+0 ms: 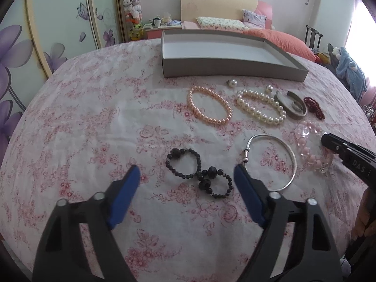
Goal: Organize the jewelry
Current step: 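Grasp the black beaded bracelet with the left gripper while the right grasps the pink crystal bracelet, then carry both bracelets into the gray tray and open both grippers to release them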
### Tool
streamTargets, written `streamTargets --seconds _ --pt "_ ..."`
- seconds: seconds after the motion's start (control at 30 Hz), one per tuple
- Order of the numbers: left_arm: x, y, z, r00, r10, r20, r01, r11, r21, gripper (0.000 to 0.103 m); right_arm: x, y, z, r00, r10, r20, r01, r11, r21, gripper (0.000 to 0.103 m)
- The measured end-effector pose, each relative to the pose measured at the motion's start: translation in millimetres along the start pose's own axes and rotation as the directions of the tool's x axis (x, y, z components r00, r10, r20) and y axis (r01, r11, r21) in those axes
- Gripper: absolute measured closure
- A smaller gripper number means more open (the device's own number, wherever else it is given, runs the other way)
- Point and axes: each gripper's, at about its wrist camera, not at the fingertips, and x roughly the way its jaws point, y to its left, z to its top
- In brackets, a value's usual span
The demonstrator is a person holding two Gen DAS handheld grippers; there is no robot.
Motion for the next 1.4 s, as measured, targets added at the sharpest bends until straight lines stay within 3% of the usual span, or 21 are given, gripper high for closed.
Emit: streamTargets --seconds 0.13,0.27,0.43,0.7,1.1,1.4 --pt "2.3 -0.2 -0.7 1.000 0.007 -0.001 -0.007 1.000 0.007 0.044 1.6 -3.1 0.8 1.000 0.008 0.001 -0.008 1.000 0.007 0.087" --pt "-0.3 1.4 -0.5 1.000 -0.030 0.008 0.030 1.000 0.004 0.088 1.8 -4.0 1.1 1.000 0.013 0.002 -0.013 1.000 0.011 0.087" --pt "-8.5 7.0 -0.2 0.995 -0.089 0.034 0.090 0.996 -0.017 0.092 -2.1 -6.8 0.6 0.998 0.057 0.025 -0.058 0.998 0.026 0.087" --pt "-51.1 1.4 5.4 0.970 -0.148 0.193 0.148 0.989 0.017 0.092 -34.2 -0.4 9.2 0.976 0.153 0.155 -0.155 0.988 0.003 0.087" --pt "-103.1 -13.5 14.8 0.910 -0.174 0.376 0.159 0.985 0.072 0.092 -78.1 12.7 21.0 0.931 0.220 0.293 -0.210 0.976 -0.066 0.087" --pt "-129.5 -25.0 40.0 0.856 -0.123 0.503 0.105 0.992 0.065 0.092 -103.5 20.7 39.7 0.886 0.177 0.429 -0.138 0.983 -0.122 0.087"
